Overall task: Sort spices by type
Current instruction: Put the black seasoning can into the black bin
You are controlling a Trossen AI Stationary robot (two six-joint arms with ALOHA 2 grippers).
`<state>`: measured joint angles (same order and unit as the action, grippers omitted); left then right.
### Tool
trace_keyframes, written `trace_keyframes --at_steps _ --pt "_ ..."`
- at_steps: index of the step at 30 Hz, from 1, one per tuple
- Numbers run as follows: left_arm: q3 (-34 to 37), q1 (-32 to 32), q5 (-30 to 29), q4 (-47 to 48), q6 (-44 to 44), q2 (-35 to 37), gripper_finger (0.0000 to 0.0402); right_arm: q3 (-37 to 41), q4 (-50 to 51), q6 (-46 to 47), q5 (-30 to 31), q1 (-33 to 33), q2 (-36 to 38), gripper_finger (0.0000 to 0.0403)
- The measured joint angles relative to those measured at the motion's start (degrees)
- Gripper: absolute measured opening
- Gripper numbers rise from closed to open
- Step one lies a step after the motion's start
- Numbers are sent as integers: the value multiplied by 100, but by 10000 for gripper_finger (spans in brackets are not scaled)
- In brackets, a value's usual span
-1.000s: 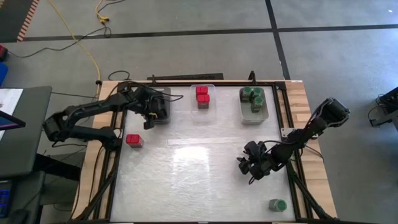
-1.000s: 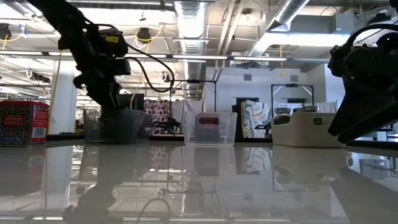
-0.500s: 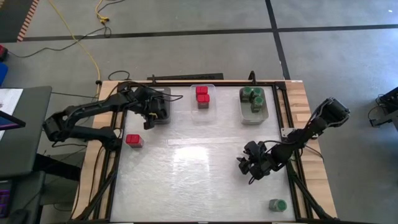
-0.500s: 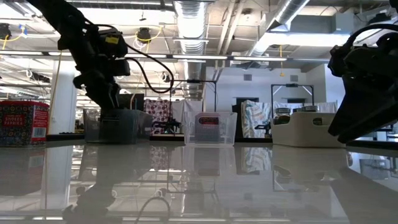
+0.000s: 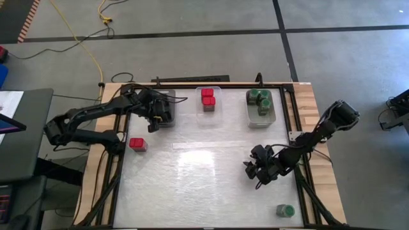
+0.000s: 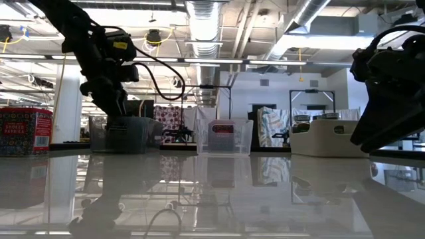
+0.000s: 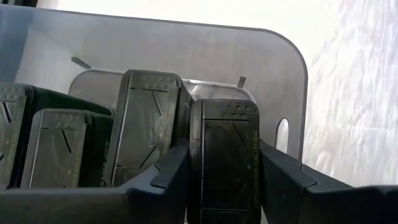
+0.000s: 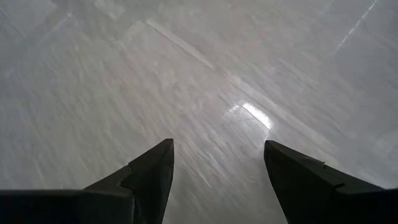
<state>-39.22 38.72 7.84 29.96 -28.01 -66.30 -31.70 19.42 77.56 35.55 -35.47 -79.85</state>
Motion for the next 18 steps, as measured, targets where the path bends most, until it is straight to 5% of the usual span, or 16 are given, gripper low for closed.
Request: trace_keyframes --at_steps 18 --pt "0 0 198 120 -129 0 152 0 -2 0 0 0 0 276"
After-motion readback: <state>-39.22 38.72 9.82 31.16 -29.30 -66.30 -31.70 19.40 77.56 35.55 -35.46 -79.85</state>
